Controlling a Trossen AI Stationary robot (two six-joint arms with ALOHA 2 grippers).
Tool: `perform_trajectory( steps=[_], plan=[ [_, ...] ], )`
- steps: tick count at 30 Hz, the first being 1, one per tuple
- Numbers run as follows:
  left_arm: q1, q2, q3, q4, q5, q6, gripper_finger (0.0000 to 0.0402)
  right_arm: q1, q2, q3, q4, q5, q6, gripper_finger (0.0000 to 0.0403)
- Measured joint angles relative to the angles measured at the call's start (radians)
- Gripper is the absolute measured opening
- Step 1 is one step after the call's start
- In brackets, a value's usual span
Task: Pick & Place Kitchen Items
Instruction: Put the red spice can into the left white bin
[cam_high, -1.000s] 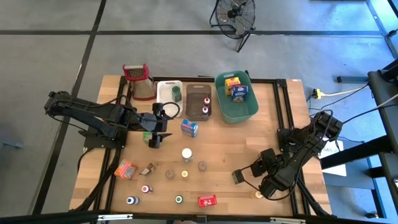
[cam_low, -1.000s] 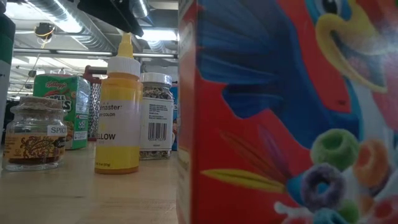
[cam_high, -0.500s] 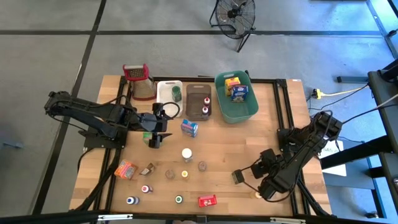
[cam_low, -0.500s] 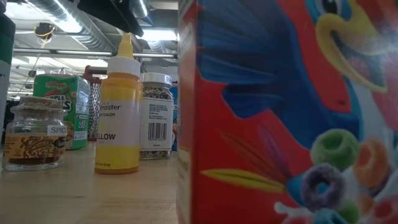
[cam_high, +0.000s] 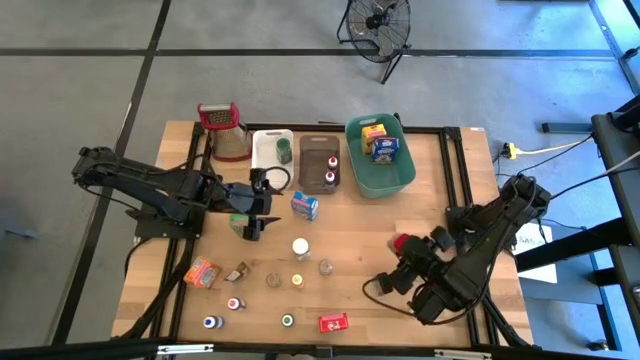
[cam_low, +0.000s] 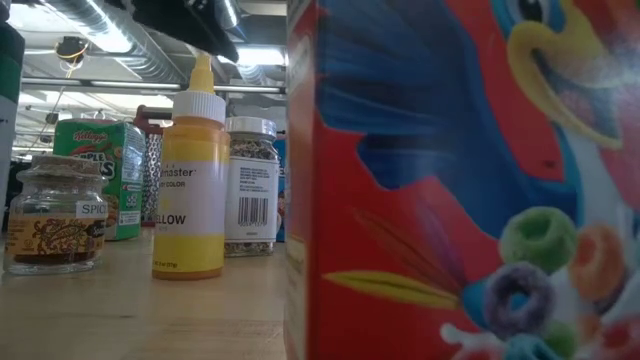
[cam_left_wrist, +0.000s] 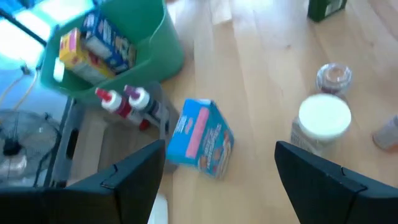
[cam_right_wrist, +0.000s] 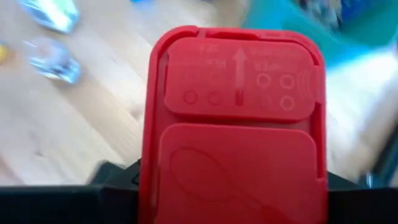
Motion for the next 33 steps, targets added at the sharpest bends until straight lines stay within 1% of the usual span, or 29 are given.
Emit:
perform_trajectory(
  steps=[3, 5, 11, 14, 16, 17, 21, 23, 25, 29, 33],
  plan=[
    [0.0, 0.013, -0.038, 0.08, 0.001, 0.049, 0.0299, -0.031, 0.0, 0.049, 0.029, 0.023, -0.132, 0.0196],
    [0.0, 0.029, -0.051, 0.168, 0.002, 0.073, 0.0299, -0.053, 0.0, 0.068, 0.063, 0.036, -0.217, 0.0193],
    [0.0, 0.068, -0.077, 0.427, 0.006, 0.089, 0.0299, -0.132, 0.0, 0.073, 0.242, 0.055, -0.504, 0.0188],
    [0.0, 0.099, -0.088, 0.513, 0.015, 0.097, 0.0299, -0.171, 0.0, 0.073, 0.34, 0.052, -0.641, 0.0195],
    [0.0, 0.126, -0.087, 0.559, 0.064, 0.096, 0.0299, -0.197, 0.0, 0.073, 0.395, 0.052, -0.73, 0.0197],
    [0.0, 0.139, -0.087, 0.575, 0.105, 0.099, 0.0299, -0.21, 0.0, 0.073, 0.421, 0.05, -0.778, 0.0196],
    [0.0, 0.197, -0.087, 0.687, 0.323, 0.147, 0.0299, -0.266, 0.0, 0.073, 0.512, -0.004, -0.923, 0.0188],
    [0.0, 0.228, -0.087, 0.755, 0.4, 0.176, 0.0299, -0.286, 0.0, 0.073, 0.557, -0.026, -0.985, 0.0188],
    [0.0, 0.255, -0.087, 0.801, 0.422, 0.192, 0.0299, -0.302, 0.0, 0.073, 0.6, -0.052, -1.045, 0.0189],
    [0.011, 0.304, -0.087, 0.889, 0.415, 0.192, 0.0299, -0.324, 0.0, 0.073, 0.672, -0.107, -1.133, 0.0197],
    [0.03, 0.323, -0.087, 0.935, 0.414, 0.16, 0.0299, -0.33, 0.0, 0.073, 0.698, -0.114, -1.174, 0.019]
  ],
)
